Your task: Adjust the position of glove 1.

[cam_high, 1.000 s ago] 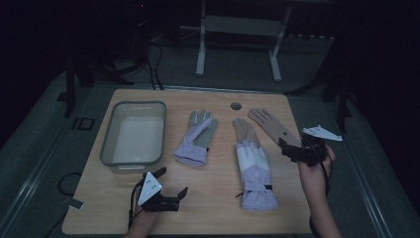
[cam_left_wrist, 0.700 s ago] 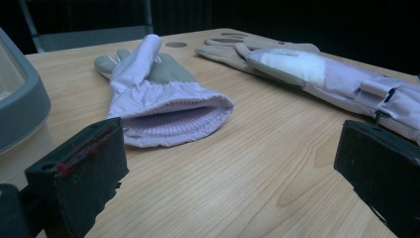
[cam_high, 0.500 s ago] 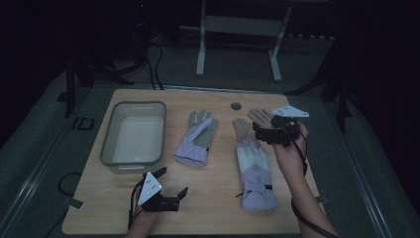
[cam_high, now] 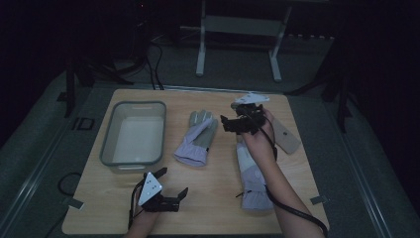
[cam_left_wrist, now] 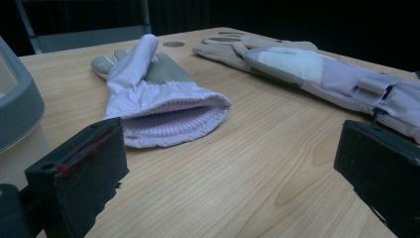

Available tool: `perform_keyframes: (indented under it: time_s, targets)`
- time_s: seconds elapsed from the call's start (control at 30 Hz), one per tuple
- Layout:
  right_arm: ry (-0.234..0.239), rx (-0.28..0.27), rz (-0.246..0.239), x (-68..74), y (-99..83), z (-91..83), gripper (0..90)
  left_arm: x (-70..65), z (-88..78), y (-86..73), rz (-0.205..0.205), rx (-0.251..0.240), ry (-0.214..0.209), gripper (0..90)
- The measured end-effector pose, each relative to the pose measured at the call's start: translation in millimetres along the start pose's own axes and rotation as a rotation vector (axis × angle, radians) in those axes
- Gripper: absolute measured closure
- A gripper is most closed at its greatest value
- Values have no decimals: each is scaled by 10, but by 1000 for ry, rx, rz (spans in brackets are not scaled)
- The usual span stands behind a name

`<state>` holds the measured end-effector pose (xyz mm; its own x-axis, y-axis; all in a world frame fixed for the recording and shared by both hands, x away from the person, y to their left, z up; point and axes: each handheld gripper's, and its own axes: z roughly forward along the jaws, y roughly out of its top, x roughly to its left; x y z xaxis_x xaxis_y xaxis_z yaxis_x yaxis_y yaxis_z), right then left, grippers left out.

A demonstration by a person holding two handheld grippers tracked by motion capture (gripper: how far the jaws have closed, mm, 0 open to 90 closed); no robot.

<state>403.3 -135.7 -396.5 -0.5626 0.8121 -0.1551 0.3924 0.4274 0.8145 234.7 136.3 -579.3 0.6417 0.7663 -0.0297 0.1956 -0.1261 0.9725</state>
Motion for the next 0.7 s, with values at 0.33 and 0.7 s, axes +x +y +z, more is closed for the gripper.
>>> perform_keyframes:
  time_s: [0.33, 0.7]
  targets:
    - [72, 56, -26, 363, 124, 457, 134, 3, -2, 0, 1, 0, -2, 1]
    - [124, 114, 54, 622, 52, 956, 125, -3, 0, 0, 7, 1, -5, 1]
